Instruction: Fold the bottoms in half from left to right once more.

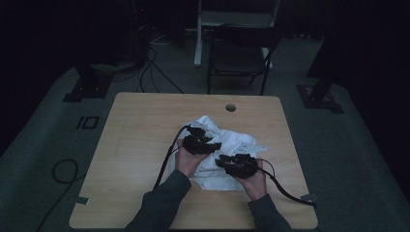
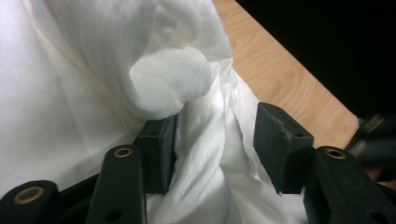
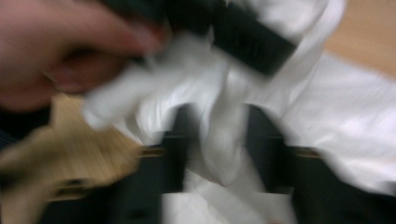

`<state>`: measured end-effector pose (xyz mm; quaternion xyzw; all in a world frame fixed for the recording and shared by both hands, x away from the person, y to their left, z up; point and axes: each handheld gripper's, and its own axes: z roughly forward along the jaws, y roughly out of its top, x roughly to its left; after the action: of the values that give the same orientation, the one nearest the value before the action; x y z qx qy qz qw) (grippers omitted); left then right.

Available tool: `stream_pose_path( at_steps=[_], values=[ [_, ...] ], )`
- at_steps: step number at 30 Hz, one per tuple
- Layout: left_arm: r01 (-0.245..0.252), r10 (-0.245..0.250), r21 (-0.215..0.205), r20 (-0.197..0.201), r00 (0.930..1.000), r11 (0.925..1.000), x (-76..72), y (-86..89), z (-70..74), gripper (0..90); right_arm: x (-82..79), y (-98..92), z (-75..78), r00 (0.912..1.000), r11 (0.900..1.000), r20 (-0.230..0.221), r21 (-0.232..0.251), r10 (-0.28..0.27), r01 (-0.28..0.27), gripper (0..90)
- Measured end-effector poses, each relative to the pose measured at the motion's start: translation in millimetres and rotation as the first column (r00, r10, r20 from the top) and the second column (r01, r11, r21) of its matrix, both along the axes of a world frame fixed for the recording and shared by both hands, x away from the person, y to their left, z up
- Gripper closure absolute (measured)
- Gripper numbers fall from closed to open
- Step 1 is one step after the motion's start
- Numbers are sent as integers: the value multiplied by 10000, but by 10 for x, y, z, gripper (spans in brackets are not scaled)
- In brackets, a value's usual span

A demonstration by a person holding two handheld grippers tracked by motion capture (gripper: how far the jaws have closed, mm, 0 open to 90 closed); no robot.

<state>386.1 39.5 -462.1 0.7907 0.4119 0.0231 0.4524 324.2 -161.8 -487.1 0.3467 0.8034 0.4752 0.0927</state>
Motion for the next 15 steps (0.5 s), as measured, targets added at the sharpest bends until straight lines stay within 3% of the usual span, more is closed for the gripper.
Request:
stream_pose_path(
  at_steps=[2, 6, 9, 11, 14, 15],
  values=[
    [101, -101, -226, 1, 9999, 9997, -21, 42, 47, 466, 38, 34, -116, 9986, 9987, -429, -424, -299, 281, 897],
    [191, -161, -1181, 262, 9995, 9928, -87, 275, 236, 459, 45, 16, -288, 9946, 9917, -789, -1140, -680, 587, 900],
    [-205, 325, -1711, 680, 9972, 9850, -116, 532, 375, 477, 32, -45, -366, 9921, 9899, -983, -1262, -776, 649, 900],
    [-396, 504, -2000, 492, 9975, 9790, -83, 644, 390, 507, 24, -79, -360, 9908, 9910, -1049, -1116, -861, 743, 896],
    [-458, 488, -1927, 112, 9987, 9802, -14, 645, 306, 520, 11, -135, -203, 9934, 9957, -677, -166, -922, 913, 673],
    [-400, 404, -1898, -20, 9992, 9810, 7, 615, 261, 522, -5, -137, -124, 9963, 9967, -338, 157, -794, 800, 613]
  ],
)
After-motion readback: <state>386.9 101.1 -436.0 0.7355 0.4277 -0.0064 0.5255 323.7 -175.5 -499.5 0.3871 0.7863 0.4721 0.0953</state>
